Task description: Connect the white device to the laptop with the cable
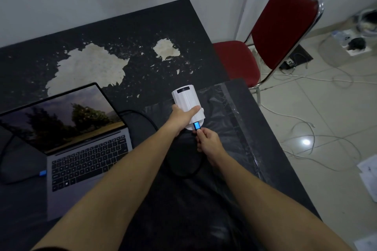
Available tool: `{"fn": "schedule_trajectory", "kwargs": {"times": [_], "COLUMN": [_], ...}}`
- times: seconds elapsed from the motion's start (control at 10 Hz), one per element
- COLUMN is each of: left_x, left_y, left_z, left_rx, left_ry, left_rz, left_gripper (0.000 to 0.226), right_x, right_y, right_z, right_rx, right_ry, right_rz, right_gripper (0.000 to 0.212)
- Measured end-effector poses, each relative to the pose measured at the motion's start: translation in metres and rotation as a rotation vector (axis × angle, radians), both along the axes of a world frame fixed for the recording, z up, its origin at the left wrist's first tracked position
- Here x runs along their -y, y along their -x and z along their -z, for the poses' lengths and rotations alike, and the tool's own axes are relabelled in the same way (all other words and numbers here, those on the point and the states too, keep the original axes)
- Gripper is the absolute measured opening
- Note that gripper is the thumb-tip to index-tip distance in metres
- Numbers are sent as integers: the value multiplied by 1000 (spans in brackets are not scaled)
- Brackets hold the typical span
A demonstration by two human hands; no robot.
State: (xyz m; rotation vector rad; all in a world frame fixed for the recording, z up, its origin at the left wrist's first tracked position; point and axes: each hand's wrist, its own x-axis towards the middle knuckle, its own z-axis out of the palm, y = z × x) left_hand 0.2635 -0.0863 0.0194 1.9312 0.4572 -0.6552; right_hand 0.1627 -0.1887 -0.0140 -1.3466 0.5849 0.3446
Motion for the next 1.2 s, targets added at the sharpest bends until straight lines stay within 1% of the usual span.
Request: {"fn": "schedule_trajectory", "kwargs": {"times": [0.2, 0.4, 0.5, 0.6, 0.7, 0.8, 1.0, 1.1, 1.2], "left_x": [-1, -2, -2, -1, -2, -2, -11, -29, -47], "left_y": [1, 0, 0, 0, -1, 2, 21, 32, 46], "left_z": [-2, -3, -5, -8, -9, -12, -29, -39, -61], "left_rx": [-27, -43, -43, -58, -52, -61, -94, -73, -36], "left_ry": [-44, -57, -50, -46, -66, -76, -65, -75, -80], "left_rz": [18, 33, 31, 38, 55, 64, 10, 9, -10], "left_gripper": [114, 117, 116, 105, 109, 104, 107, 107, 106], "right_x": [1, 2, 3, 4, 6, 9, 14, 16, 16], "right_y": [-1, -1, -1, -3, -5, -6, 2, 1, 2], "right_z": [3, 4, 3, -1, -6, -8, -19, -30, -52], "right_rx": [9, -2, -3, -24, -53, -62, -103, -69, 7], "right_ry": [5, 34, 26, 28, 62, 76, 65, 232, 592], "right_rz": [-19, -27, -27, -46, -75, -95, -90, -88, -151], "right_gripper": [24, 25, 24, 25, 26, 26, 30, 32, 36]}}
